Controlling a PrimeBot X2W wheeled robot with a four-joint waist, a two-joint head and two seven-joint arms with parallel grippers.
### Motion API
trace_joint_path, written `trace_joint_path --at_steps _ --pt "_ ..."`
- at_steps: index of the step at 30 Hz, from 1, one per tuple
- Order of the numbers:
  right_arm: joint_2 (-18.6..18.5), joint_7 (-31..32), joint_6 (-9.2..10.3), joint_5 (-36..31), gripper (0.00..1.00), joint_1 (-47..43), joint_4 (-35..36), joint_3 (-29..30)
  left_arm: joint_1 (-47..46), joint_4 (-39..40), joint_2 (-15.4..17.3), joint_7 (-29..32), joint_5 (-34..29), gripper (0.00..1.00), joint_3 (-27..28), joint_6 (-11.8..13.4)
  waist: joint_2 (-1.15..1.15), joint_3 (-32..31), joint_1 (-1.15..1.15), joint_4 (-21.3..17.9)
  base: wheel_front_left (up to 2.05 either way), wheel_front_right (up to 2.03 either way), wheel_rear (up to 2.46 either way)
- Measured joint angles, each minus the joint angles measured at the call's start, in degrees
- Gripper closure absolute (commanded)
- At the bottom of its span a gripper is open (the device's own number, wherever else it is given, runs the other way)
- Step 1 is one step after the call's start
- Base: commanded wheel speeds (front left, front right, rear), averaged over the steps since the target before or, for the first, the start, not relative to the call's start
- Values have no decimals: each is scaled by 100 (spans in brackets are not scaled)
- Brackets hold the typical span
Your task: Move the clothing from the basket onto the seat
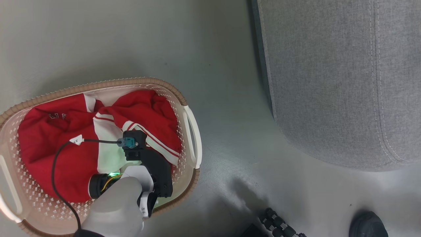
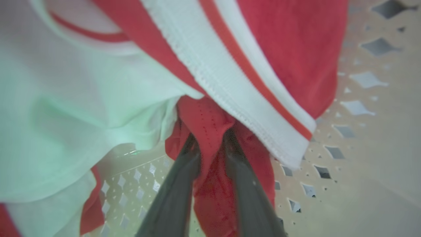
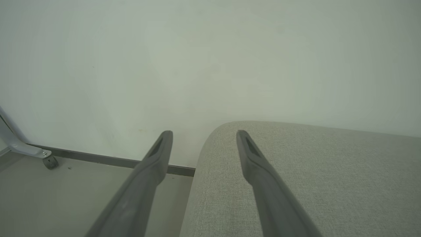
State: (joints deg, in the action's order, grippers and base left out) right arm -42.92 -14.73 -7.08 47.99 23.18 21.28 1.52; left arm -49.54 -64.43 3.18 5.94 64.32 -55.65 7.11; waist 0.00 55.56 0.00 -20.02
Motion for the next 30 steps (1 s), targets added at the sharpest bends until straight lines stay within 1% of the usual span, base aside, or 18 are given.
trace_joint_path --at_steps 7,13,26,30 --pt "-2 0 0 0 0 1 -11 13 -77 -37 2 -1 158 100 -253 0 0 14 0 -16 0 0 0" --pt "-4 0 0 0 0 1 -58 75 -78 -8 1 -56 291 100 -460 0 0 -43 0 45 0 0 0" --pt "-27 0 0 -3 0 -80 -127 279 -63 266 3 -407 500 100 -884 0 0 -367 0 382 0 0 0" --pt "-34 0 0 -10 0 -207 -164 297 -42 530 2 -584 643 100 -1088 0 0 -580 -1 540 0 0 0"
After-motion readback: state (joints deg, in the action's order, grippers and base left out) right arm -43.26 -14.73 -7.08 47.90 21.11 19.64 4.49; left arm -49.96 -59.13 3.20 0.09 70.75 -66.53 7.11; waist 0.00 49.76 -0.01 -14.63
